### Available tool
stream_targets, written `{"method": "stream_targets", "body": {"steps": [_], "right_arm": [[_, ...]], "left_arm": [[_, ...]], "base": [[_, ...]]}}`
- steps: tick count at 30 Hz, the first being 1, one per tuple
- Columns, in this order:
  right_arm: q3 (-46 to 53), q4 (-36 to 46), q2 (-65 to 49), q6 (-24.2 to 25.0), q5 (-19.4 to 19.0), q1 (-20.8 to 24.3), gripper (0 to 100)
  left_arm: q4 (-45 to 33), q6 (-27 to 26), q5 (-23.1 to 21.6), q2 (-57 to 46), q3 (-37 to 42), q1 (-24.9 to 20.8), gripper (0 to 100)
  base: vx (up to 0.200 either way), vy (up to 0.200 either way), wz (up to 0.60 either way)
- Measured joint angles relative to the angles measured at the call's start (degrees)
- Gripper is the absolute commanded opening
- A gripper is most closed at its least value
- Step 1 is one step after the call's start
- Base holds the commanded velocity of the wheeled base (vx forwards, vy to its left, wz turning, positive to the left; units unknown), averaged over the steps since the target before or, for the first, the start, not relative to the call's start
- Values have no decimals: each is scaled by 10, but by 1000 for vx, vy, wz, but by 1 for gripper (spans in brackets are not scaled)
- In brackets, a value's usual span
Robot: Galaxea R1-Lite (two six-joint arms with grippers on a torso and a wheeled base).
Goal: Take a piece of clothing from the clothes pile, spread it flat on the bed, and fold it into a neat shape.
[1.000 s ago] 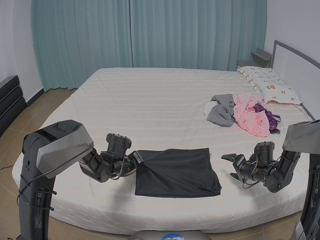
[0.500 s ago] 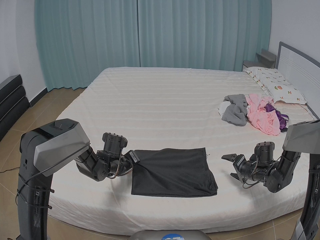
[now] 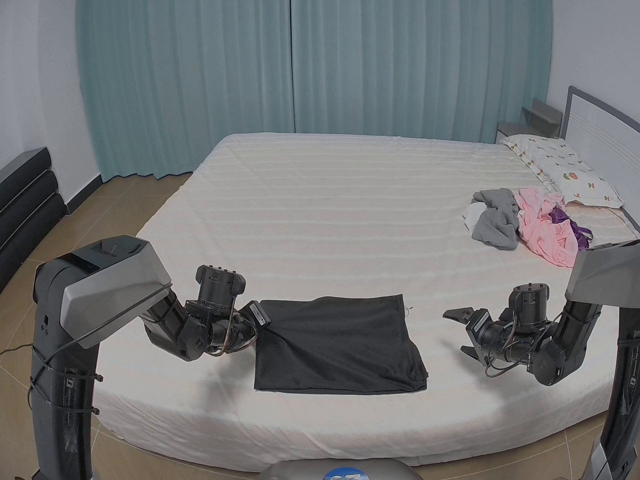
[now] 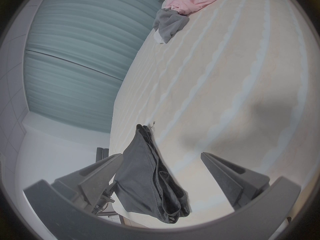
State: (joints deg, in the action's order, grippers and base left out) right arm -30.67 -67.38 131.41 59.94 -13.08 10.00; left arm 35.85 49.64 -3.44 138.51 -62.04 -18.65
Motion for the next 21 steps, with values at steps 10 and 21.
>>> {"method": "stream_targets", "body": {"steps": [10,21], "right_arm": [[0,0,0,0,0,0,100],[0,0,1,0,0,0,100]], "left_arm": [[-6,1,18,-2,7,-7,0],[-6,4,27,-2,10,-17,100]], "base": [[0,0,0],[0,0,0]]}}
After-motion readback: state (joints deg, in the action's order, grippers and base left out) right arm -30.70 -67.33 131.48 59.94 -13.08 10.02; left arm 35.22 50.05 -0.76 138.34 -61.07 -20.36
